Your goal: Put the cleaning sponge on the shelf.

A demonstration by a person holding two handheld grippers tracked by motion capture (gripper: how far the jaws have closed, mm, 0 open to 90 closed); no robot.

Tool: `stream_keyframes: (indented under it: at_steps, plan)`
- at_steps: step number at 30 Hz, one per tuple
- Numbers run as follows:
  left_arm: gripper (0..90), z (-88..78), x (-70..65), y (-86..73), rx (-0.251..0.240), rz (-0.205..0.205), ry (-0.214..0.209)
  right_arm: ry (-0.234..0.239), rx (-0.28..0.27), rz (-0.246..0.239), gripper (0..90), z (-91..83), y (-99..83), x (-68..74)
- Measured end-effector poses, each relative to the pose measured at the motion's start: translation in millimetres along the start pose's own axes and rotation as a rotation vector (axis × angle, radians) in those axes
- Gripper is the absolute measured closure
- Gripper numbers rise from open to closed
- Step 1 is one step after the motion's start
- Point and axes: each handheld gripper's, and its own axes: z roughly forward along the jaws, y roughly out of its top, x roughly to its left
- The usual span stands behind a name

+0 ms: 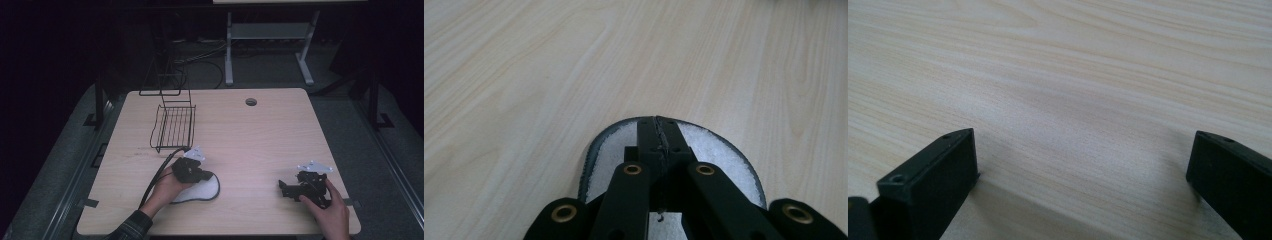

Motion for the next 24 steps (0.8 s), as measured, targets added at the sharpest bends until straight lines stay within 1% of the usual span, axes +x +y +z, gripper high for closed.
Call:
stream_keyframes:
  at_steps: [3,4,6,7,8,17,20,21,24]
  plan:
    - [89.9,-2.1,4.4,-0.8,0.002,-0.011,0.018,0.0,0.0,0.0,0.0,0.0,0.0,0.0]
    - [89.9,-2.4,5.3,-1.2,-0.003,-0.022,0.024,0.0,0.0,0.0,0.0,0.0,0.0,0.0]
    - [89.9,-4.8,10.2,-2.3,0.001,-0.038,0.039,0.0,0.0,0.0,0.0,0.0,0.0,0.0]
    - [89.9,-6.5,13.3,-3.4,-0.002,-0.057,0.049,0.0,0.0,0.0,0.0,0.0,0.0,0.0]
    - [89.8,-6.5,13.3,-3.4,-0.002,-0.057,0.049,0.0,0.0,0.0,0.0,0.0,0.0,0.0]
    - [89.9,-17.2,29.9,-11.7,-0.017,-0.104,0.099,0.0,0.0,0.0,0.0,0.0,0.0,0.0]
    - [89.9,-20.3,34.2,-14.3,-0.02,-0.115,0.105,0.0,0.0,0.0,0.0,0.0,0.0,0.0]
    - [89.9,-20.3,33.8,-14.8,-0.033,-0.131,0.103,0.0,0.0,0.0,0.0,0.0,0.0,0.0]
    - [89.8,-23.3,33.3,-14.4,-0.041,-0.125,0.102,0.0,0.0,0.0,0.0,0.0,0.0,0.0]
